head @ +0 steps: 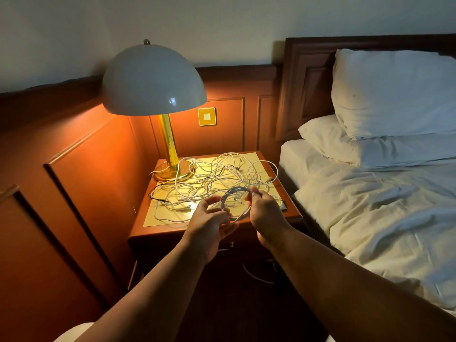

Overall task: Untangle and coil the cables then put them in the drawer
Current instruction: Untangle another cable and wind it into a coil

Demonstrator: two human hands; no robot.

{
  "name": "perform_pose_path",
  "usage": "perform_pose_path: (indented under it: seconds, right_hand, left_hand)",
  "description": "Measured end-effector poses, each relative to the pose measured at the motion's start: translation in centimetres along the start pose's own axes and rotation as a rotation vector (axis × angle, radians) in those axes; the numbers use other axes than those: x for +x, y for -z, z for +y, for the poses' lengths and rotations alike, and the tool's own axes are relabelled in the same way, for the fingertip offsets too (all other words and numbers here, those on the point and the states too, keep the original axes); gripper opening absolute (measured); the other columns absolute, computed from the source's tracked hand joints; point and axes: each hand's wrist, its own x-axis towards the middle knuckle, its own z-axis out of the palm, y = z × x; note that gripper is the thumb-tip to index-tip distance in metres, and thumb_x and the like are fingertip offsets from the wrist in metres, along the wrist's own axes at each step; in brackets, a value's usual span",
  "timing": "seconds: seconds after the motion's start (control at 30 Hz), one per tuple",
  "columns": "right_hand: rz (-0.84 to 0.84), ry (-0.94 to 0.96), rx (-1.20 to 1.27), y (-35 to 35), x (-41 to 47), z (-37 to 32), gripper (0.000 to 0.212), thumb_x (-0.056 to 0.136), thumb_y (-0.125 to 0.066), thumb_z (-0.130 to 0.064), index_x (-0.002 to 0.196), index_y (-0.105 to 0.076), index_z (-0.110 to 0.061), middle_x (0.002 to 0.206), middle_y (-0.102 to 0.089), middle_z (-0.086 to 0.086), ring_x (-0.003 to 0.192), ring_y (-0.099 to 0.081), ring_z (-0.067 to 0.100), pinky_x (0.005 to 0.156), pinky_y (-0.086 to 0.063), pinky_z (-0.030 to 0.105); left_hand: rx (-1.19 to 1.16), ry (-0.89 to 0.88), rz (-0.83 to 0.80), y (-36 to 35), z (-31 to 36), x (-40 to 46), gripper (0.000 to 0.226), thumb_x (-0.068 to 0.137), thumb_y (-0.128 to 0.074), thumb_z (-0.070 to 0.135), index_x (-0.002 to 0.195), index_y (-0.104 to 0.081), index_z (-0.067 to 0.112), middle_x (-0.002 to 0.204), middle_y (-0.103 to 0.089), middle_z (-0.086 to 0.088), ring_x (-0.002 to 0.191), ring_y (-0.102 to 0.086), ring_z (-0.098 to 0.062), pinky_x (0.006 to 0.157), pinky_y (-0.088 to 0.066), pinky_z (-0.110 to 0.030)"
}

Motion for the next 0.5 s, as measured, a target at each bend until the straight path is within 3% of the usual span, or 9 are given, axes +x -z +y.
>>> perform_pose_path:
  seconds: [0.07,0.1,0.17,0.23,0.3,0.37,0.5]
  right_hand:
    - [0.020,0.070,-0.057,0.4,0.4,0.1,0.035,0.108,-0.031,-0.024,0.128,-0.053,-0.005,0.115,-0.062,0.014,0.095,-0.063,0.019,0.073,-0.056,0.024]
    - [0.027,0.103,-0.083,0.6,0.5,0.1,0.035,0.108,-0.033,-0.021,0.130,-0.053,-0.004,0.118,-0.061,0.017,0.093,-0.063,0.017,0.072,-0.055,0.018]
    - [0.039,0.119,-0.097,0.9,0.6,0.1,0.035,0.108,-0.032,-0.021,0.130,-0.053,-0.004,0.111,-0.059,0.009,0.085,-0.056,0.006,0.057,-0.047,0.005]
    - [0.057,0.100,-0.088,1.3,1.0,-0.2,0.035,0.108,-0.031,-0.024,0.125,-0.055,-0.005,0.100,-0.057,0.001,0.082,-0.054,0.005,0.054,-0.045,0.008]
    - [0.082,0.060,-0.011,1.6,1.6,-0.5,0.033,0.108,-0.031,-0.027,0.119,-0.057,-0.009,0.094,-0.059,0.000,0.085,-0.057,0.009,0.062,-0.045,0.017]
    - [0.081,0.019,0.044,1.6,1.9,-0.6,0.031,0.108,-0.031,-0.029,0.116,-0.055,-0.011,0.095,-0.060,0.002,0.090,-0.060,0.015,0.068,-0.047,0.023]
    - [0.028,-0.050,0.115,1.3,1.7,-0.3,0.035,0.107,-0.031,-0.033,0.103,-0.056,-0.010,0.087,-0.059,0.006,0.078,-0.056,0.015,0.071,-0.048,0.027]
  left_hand:
    - [0.304,-0.023,0.006,0.4,0.5,-0.1,0.050,0.085,-0.062,-0.010,0.126,-0.047,0.014,0.102,-0.061,-0.015,0.090,-0.066,-0.026,0.078,-0.058,-0.037]
    - [0.415,-0.028,-0.010,0.6,0.9,-0.1,0.049,0.085,-0.064,-0.008,0.125,-0.048,0.014,0.099,-0.063,-0.015,0.088,-0.067,-0.027,0.077,-0.058,-0.037]
    - [0.538,-0.034,-0.067,1.3,1.6,-0.1,0.045,0.085,-0.066,-0.008,0.122,-0.050,0.012,0.092,-0.065,-0.016,0.086,-0.067,-0.030,0.081,-0.057,-0.042]
    - [0.550,-0.038,-0.139,1.8,2.4,0.0,0.038,0.087,-0.064,-0.006,0.119,-0.054,0.011,0.090,-0.070,-0.017,0.090,-0.069,-0.033,0.086,-0.055,-0.047]
    - [0.443,-0.009,-0.173,2.1,2.7,0.0,0.028,0.091,-0.061,-0.004,0.115,-0.057,0.008,0.090,-0.072,-0.015,0.092,-0.069,-0.032,0.086,-0.055,-0.047]
    - [0.421,-0.005,-0.175,2.2,2.3,0.1,0.018,0.094,-0.055,-0.002,0.110,-0.059,0.006,0.085,-0.068,-0.012,0.085,-0.066,-0.026,0.080,-0.054,-0.042]
    - [0.580,-0.103,-0.134,2.1,0.7,0.5,0.019,0.095,-0.046,-0.002,0.108,-0.057,0.008,0.079,-0.059,-0.009,0.074,-0.053,-0.021,0.067,-0.043,-0.031]
